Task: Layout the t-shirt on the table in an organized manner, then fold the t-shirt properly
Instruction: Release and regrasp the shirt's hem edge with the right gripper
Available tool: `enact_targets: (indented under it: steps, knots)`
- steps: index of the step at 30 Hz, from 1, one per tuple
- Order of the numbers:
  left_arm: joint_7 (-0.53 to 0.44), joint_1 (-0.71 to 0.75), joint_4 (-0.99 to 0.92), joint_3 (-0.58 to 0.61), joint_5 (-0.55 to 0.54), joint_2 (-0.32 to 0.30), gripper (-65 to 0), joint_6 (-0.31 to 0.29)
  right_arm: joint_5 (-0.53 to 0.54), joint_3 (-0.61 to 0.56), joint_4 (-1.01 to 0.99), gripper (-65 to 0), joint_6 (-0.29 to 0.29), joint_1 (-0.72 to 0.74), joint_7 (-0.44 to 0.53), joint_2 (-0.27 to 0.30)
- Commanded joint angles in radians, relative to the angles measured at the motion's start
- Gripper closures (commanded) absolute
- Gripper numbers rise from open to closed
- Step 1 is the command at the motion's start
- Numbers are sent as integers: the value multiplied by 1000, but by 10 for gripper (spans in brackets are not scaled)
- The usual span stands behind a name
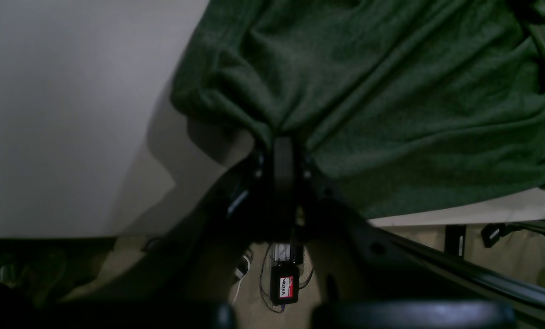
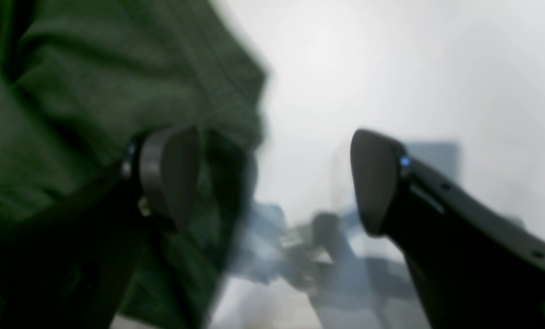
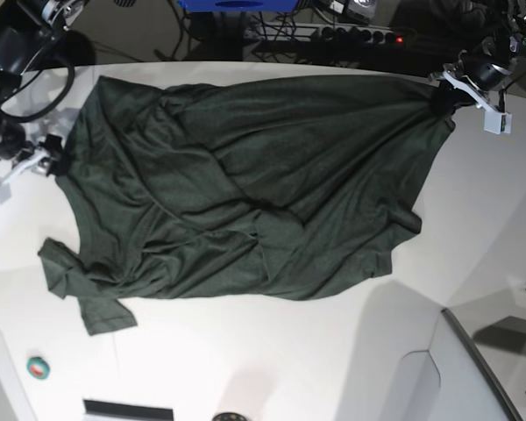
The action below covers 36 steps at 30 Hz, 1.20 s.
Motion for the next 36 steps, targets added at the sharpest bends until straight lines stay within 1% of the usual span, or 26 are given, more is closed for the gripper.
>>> enact_targets:
  steps: [1, 5, 9, 10, 13, 14, 18, 25, 26, 27, 30, 33, 34, 36]
  knots:
    - [-17, 2, 14, -9, -20, -16, 0, -9, 9, -5, 2, -483, 5, -12, -30, 4]
    - [-17, 1, 14, -9, -20, -16, 0, -9, 50, -75, 3, -483, 5, -37, -58, 1]
    - [-17, 1, 14, -9, -20, -36, 0, -9, 84, -140, 5, -483, 5, -71, -64, -1]
    - [-17, 1, 14, -9, -20, -36, 0, -9, 101, -164, 5, -483, 5, -87, -64, -1]
    - [-17, -2, 12, -11, -20, -51, 0, -9, 197, -267, 19, -483, 5, -129, -62, 10]
    - [-17, -4, 12, -11, -20, -55, 0, -9, 222, -301, 26, -483, 5, -144, -62, 21]
    - [-17, -7, 14, -11, -20, -55, 0, -9, 289, -408, 39, -483, 5, -172, -62, 28]
    - [-17, -7, 14, -9, -20, -55, 0, -9, 297, -479, 33, -479, 5, -175, -62, 28]
    - [-17, -7, 14, -9, -20, -55, 0, -9, 297, -485, 33, -468, 5, -175, -61, 28]
    - [-17, -7, 14, -9, -20, -55, 0, -9, 296, -486, 33, -444, 5, -175, -59, 28]
    - [-17, -7, 14, -9, -20, -56, 0, -9, 294, -486, 31, -312, 5, -175, -56, 28]
    - [-17, -7, 15, -9, -20, -56, 0, -9, 276, -486, 31, -195, 5, -172, -55, 35]
    - [-17, -7, 15, -9, -20, -56, 0, -9, 254, -485, 31, -152, 5, -158, -55, 38]
    - [-17, -7, 15, -9, -20, -56, 0, -9, 216, -479, 29, -35, 5, -144, -55, 36]
